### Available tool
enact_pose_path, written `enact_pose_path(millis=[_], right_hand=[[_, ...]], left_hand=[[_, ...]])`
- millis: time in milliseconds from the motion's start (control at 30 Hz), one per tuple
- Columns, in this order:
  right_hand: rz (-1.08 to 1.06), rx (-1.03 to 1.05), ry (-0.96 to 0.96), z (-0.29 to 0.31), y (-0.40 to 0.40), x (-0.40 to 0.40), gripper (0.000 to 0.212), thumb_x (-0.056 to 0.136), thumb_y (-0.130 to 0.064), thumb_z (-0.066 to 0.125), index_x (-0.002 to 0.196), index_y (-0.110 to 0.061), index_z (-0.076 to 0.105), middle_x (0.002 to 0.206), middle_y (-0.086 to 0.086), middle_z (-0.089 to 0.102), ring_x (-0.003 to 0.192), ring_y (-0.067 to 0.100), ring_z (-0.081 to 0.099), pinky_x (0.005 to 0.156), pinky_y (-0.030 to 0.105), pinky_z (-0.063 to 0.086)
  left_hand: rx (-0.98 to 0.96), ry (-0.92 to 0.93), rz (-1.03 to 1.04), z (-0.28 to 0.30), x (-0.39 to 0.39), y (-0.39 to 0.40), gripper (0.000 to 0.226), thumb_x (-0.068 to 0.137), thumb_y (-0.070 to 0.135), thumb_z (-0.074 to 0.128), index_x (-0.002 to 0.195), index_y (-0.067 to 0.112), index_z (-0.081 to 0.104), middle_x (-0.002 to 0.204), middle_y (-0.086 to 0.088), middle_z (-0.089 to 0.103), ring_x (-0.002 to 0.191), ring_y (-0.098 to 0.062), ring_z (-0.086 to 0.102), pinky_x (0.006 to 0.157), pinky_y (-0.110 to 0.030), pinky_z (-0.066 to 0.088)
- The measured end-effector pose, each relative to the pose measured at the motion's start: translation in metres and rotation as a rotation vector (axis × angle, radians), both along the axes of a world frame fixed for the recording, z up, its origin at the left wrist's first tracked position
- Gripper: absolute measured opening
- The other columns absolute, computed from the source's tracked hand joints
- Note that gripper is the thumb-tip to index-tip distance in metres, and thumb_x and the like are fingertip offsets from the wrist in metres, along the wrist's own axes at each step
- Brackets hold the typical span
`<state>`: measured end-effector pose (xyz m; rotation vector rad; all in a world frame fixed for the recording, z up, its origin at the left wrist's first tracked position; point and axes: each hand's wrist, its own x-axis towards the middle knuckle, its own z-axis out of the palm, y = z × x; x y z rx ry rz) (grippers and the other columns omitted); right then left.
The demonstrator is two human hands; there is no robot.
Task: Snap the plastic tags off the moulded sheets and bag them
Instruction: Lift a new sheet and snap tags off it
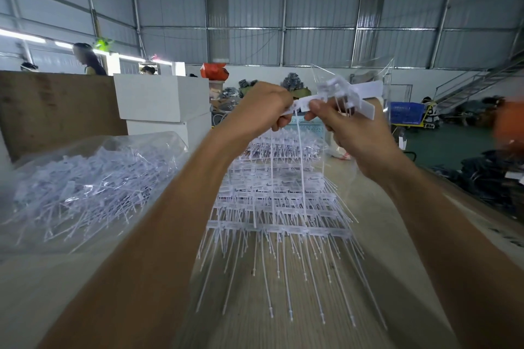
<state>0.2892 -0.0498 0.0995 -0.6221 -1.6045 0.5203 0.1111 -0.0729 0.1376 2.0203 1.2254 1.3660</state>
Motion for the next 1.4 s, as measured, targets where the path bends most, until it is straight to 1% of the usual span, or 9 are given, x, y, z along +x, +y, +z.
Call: enact_pose_path(millis=[167, 300, 467, 533, 700, 800, 1167, 1300, 1400], right_hand=[[-0.081, 0.114, -0.087, 0.003, -0.004, -0.003, 0.013, 0.093, -0.024, 0.071, 0.080, -0.028, 0.074, 0.078, -0.021, 0.072, 0.072, -0.010, 0.062, 0.067, 0.007, 0.045], [-0.142, 0.161, -0.150, 0.005, -0.008, -0.002, 0.011, 0.094, -0.029, 0.069, 0.087, -0.038, 0.069, 0.086, -0.006, 0.074, 0.081, 0.009, 0.068, 0.077, 0.031, 0.053], [-0.161, 0.152, -0.206, 0.008, -0.012, -0.006, 0.018, 0.098, -0.027, 0.064, 0.097, -0.012, 0.073, 0.096, 0.022, 0.071, 0.092, 0.032, 0.067, 0.085, 0.049, 0.051], [-0.180, 0.114, -0.208, 0.007, -0.010, -0.006, 0.030, 0.098, -0.033, 0.062, 0.095, -0.004, 0.072, 0.095, 0.019, 0.072, 0.094, 0.034, 0.066, 0.085, 0.045, 0.051], [-0.332, 0.124, -0.254, 0.002, -0.001, -0.007, 0.024, 0.100, -0.033, 0.061, 0.077, -0.033, 0.064, 0.076, -0.008, 0.066, 0.072, 0.007, 0.065, 0.064, 0.026, 0.048], [-0.439, 0.167, -0.250, 0.005, 0.001, -0.005, 0.026, 0.098, -0.036, 0.062, 0.072, -0.033, 0.061, 0.066, -0.015, 0.060, 0.061, -0.005, 0.058, 0.054, 0.014, 0.039], [-0.582, 0.306, -0.293, 0.002, -0.002, -0.024, 0.012, 0.093, -0.020, 0.060, 0.099, -0.011, 0.065, 0.096, 0.011, 0.064, 0.084, 0.035, 0.061, 0.069, 0.038, 0.048], [-0.707, 0.190, -0.338, -0.003, 0.016, -0.010, 0.026, 0.099, -0.014, 0.053, 0.120, -0.003, 0.063, 0.106, 0.011, 0.064, 0.080, 0.025, 0.062, 0.064, 0.033, 0.050], [-0.594, -0.057, -0.117, -0.011, 0.027, 0.022, 0.025, 0.106, -0.018, 0.046, 0.121, -0.004, 0.061, 0.085, -0.005, 0.058, 0.068, 0.009, 0.055, 0.059, 0.027, 0.046]], left_hand=[[-0.141, -0.054, 0.009, -0.001, -0.003, 0.008, 0.028, 0.092, 0.013, 0.047, 0.064, 0.016, 0.048, 0.048, 0.003, 0.050, 0.045, -0.013, 0.040, 0.052, -0.027, 0.026], [-0.263, -0.106, -0.056, -0.003, -0.003, 0.012, 0.035, 0.093, 0.015, 0.043, 0.059, 0.019, 0.048, 0.046, 0.005, 0.044, 0.042, -0.012, 0.035, 0.050, -0.025, 0.023], [-0.311, -0.182, -0.126, -0.002, -0.004, 0.011, 0.042, 0.094, 0.013, 0.040, 0.054, 0.018, 0.050, 0.047, 0.003, 0.042, 0.040, -0.011, 0.033, 0.046, -0.022, 0.025], [-0.248, -0.141, -0.057, -0.002, -0.003, 0.008, 0.034, 0.094, 0.012, 0.043, 0.062, 0.014, 0.053, 0.052, 0.000, 0.046, 0.044, -0.013, 0.039, 0.048, -0.023, 0.028], [-0.088, 0.056, 0.068, 0.000, 0.006, 0.000, 0.028, 0.094, 0.002, 0.046, 0.066, 0.008, 0.051, 0.062, -0.009, 0.047, 0.051, -0.016, 0.040, 0.051, -0.024, 0.030], [-0.027, 0.162, 0.112, 0.000, 0.009, -0.002, 0.029, 0.100, 0.012, 0.047, 0.073, 0.008, 0.056, 0.072, -0.008, 0.054, 0.063, -0.017, 0.045, 0.060, -0.025, 0.034], [0.017, 0.274, 0.136, -0.003, 0.015, 0.000, 0.029, 0.101, 0.022, 0.050, 0.082, 0.004, 0.064, 0.072, -0.007, 0.056, 0.058, -0.017, 0.041, 0.055, -0.027, 0.033], [0.072, 0.283, 0.079, 0.004, 0.016, -0.009, 0.033, 0.103, 0.025, 0.052, 0.073, 0.014, 0.059, 0.066, 0.002, 0.056, 0.054, -0.011, 0.045, 0.049, -0.019, 0.037], [0.186, 0.108, 0.028, 0.016, 0.007, -0.016, 0.034, 0.102, 0.024, 0.056, 0.077, 0.002, 0.062, 0.059, 0.008, 0.057, 0.044, 0.000, 0.046, 0.048, -0.018, 0.038]])
